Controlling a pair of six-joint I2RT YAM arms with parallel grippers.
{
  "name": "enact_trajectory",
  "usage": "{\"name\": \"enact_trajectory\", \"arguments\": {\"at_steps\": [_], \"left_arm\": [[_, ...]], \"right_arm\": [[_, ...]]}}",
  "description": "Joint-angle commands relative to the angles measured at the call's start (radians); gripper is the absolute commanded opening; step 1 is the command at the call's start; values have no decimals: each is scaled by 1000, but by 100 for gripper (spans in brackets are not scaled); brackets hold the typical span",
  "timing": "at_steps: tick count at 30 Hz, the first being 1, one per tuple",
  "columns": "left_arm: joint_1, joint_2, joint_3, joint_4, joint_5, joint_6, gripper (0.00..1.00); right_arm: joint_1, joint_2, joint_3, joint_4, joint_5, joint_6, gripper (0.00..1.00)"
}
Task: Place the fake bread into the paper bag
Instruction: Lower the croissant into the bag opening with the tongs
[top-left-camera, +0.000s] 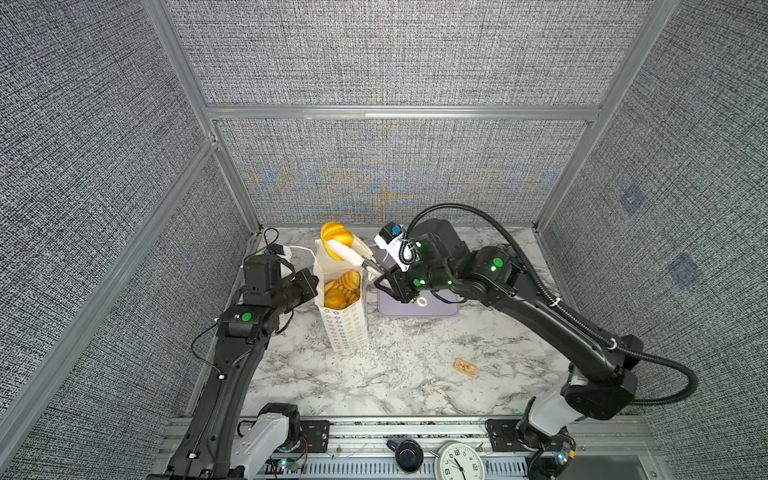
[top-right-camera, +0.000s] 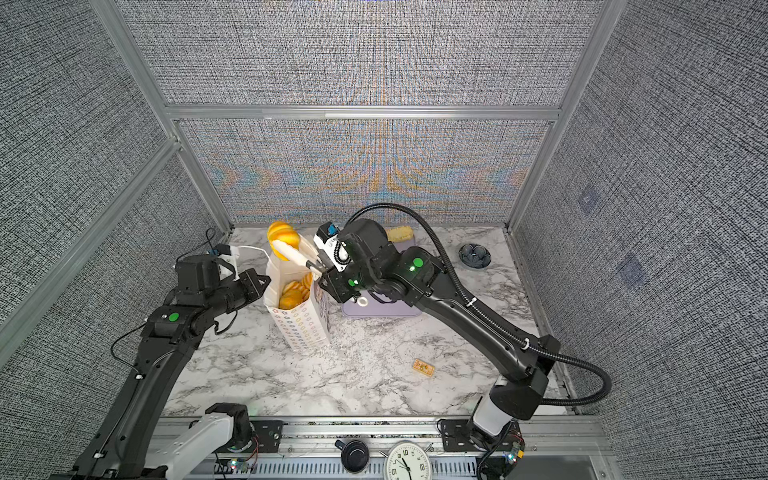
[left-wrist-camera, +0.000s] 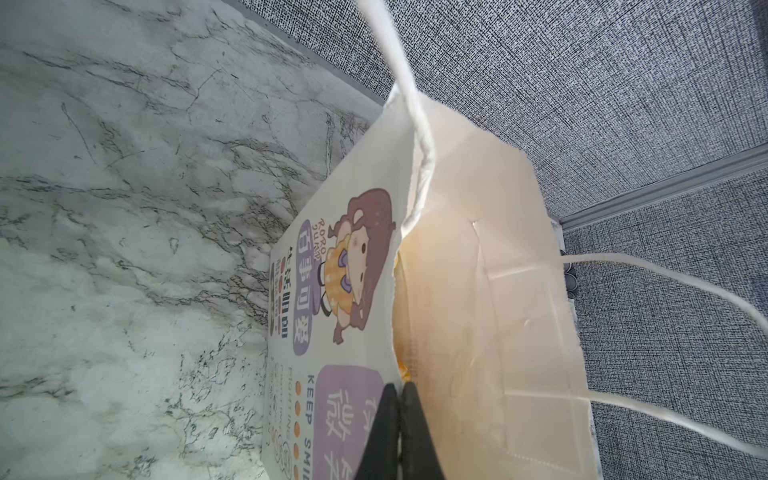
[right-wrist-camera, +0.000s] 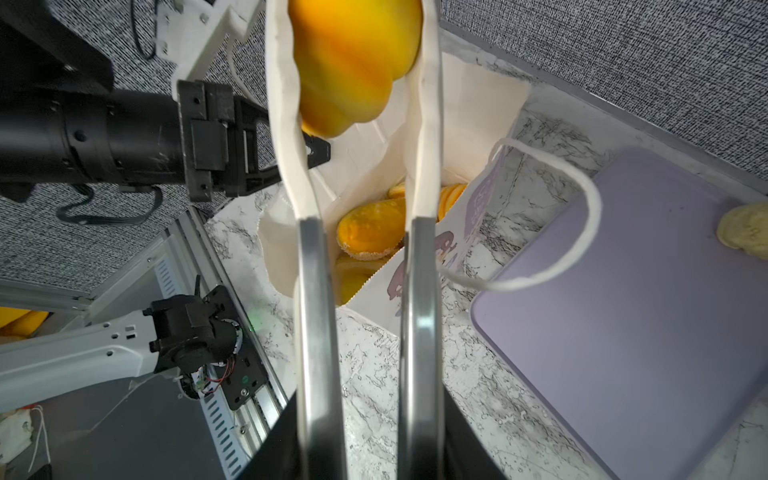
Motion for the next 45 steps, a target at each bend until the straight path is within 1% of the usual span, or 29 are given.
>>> {"name": "enact_trajectory", "arguments": {"at_steps": [1,19,29,38,45], "left_arm": [[1,0,-3,22,8,1,2],[1,7,0,29,13,1,3],[1,12,4,30,13,-1,3],[1,18,5,34,17,-3,3],[1,13,3,32,14,-1,3]], "right_arm": [[15,22,25,-31,57,-30,39],[51,51,-17,-51,121,-42,41],[53,40,-48,-44,130,-40,43],[55,29,-66,-35,132,-33,48],[55,24,-62,-32,134,-32,55]]}}
